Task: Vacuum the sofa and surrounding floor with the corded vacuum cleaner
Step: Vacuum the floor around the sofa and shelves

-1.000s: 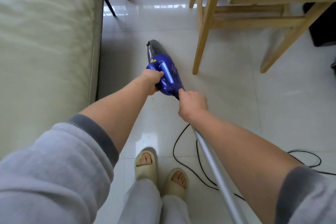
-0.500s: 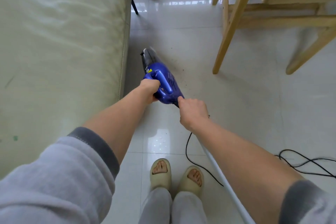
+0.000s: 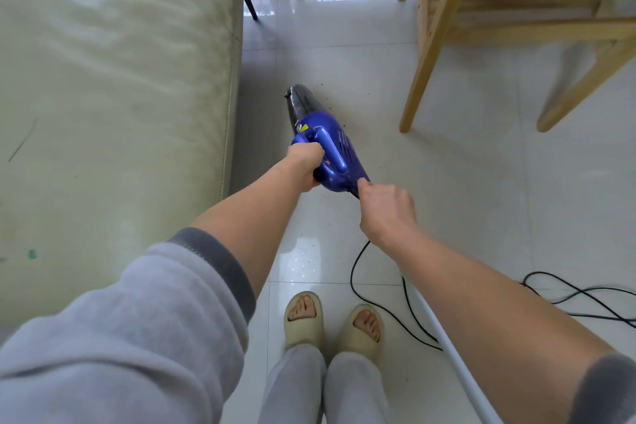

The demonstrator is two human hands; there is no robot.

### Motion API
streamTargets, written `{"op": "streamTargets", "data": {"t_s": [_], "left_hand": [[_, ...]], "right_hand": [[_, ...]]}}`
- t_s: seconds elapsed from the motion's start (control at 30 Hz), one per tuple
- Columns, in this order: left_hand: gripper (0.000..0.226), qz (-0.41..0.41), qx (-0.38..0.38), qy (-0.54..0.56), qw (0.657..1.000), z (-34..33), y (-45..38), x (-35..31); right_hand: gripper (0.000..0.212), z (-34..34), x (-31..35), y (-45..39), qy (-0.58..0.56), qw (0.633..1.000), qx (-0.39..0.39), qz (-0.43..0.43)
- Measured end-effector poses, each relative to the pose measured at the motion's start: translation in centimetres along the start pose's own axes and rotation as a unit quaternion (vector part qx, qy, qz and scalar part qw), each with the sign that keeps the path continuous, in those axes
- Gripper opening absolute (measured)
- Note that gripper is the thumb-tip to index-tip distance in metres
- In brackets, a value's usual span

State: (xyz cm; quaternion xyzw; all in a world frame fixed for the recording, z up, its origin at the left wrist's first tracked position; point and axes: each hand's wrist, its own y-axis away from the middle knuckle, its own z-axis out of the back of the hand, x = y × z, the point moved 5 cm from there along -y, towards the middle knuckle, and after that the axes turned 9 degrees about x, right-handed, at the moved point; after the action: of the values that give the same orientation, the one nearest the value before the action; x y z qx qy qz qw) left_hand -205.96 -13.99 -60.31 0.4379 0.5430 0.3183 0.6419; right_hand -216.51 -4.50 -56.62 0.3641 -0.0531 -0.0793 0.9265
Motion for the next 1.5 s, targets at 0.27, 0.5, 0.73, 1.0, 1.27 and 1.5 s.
{"op": "streamTargets", "data": {"t_s": [0.27,0.5,0.73,1.0,1.27,1.5], "left_hand": [[0.04,0.004,0.033,-0.023,0.999,-5.0,0.7,0.3],[0.037,-0.015,0.072,-0.007,0.997,-7.9,0.5,0.9],[0.024,-0.036,0.02,0.077,0.996,-6.6,-0.8,1.3],[0.014,-0.027,-0.005,0.083,0.996,-3.8,-0.7,0.7],[0.015,-0.033,-0.054,0.117,0.991,-2.1,-1.5,1.3],[0.02,-0.051,0.026,0.094,0.994,-5.1,-1.8,-1.1]], "right_hand": [[0.036,-0.5,-4.1,2.0,-0.012,0.999,0.001,-0.046],[0.033,-0.8,-6.4,3.1,-0.013,0.995,0.024,-0.1],[0.026,-0.1,-4.6,2.7,-0.028,0.996,0.008,-0.086],[0.026,-0.7,-2.4,1.3,-0.058,0.996,0.007,-0.069],[0.026,-0.7,-1.7,0.6,-0.046,0.998,0.007,-0.038],[0.022,-0.5,-3.0,0.4,-0.098,0.99,-0.002,-0.099]]}}
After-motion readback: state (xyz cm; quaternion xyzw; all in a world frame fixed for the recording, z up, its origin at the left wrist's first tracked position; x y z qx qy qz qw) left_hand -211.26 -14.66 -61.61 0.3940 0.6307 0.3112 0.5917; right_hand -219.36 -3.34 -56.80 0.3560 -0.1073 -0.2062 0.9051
